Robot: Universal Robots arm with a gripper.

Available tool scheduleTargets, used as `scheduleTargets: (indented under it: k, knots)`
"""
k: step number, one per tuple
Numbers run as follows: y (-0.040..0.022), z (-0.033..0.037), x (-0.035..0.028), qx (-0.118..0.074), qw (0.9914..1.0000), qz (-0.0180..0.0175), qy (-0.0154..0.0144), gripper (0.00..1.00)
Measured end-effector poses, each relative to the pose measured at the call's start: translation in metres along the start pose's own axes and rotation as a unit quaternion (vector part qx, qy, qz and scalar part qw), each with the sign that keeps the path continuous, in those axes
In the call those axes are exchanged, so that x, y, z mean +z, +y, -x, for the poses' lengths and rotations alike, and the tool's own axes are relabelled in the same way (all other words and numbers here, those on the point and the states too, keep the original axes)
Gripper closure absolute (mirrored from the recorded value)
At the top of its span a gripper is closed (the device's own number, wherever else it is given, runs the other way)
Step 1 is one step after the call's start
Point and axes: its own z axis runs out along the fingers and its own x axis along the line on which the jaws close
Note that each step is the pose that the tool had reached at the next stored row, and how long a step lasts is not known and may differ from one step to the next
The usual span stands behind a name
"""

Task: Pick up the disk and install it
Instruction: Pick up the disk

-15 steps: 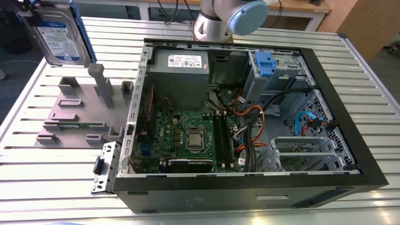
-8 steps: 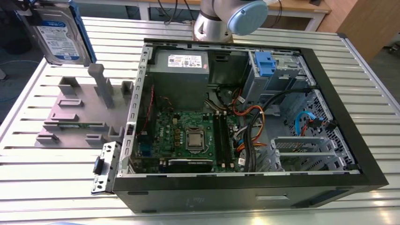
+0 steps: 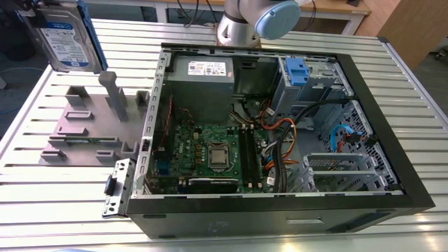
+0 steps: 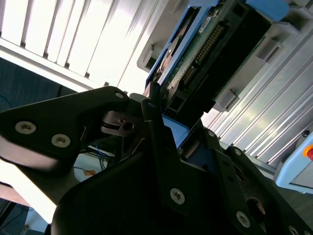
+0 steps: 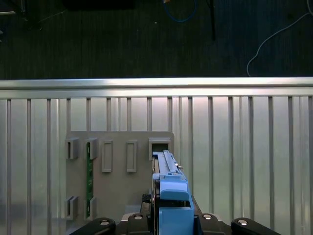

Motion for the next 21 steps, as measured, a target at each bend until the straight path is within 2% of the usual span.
scheduleTargets:
  k: [21]
  knots:
    - [0.0000, 0.0000, -0.0050, 0.000, 1.00000, 0.0000, 0.0000, 0.63]
